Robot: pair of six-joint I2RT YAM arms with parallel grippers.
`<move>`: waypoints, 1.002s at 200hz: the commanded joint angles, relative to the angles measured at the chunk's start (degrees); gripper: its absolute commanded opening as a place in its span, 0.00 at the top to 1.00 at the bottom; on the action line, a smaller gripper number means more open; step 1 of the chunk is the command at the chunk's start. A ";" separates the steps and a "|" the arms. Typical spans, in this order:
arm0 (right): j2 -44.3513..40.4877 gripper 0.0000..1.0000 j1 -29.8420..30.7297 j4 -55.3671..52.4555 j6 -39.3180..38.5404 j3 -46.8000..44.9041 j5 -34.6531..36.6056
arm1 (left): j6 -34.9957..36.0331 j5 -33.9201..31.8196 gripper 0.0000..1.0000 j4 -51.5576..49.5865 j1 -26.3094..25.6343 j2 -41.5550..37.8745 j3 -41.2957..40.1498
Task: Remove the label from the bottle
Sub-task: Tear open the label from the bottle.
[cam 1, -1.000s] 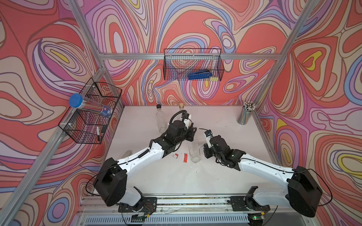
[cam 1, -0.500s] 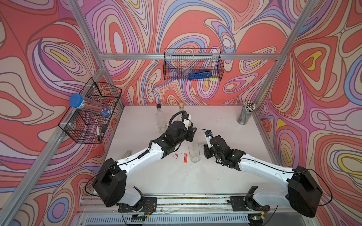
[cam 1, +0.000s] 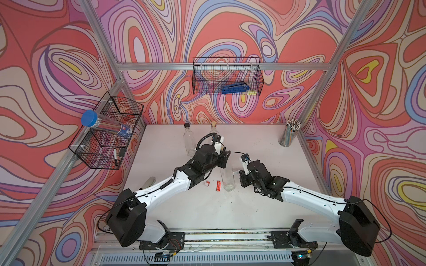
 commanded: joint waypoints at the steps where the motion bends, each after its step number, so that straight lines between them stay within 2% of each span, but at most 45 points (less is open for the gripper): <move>1: -1.01 1.00 -0.62 -1.26 0.47 -0.89 0.80 | 3.86 -1.87 1.00 -3.66 -0.01 -0.08 -2.33; 91: -1.68 1.00 -0.63 -1.20 0.54 -1.11 -0.79 | 5.06 -1.10 1.00 -1.13 -0.01 -0.36 -3.90; 200: -5.34 0.99 -0.56 -2.61 -0.93 -0.71 -9.88 | 8.66 1.14 1.00 5.08 -0.01 -0.89 -7.73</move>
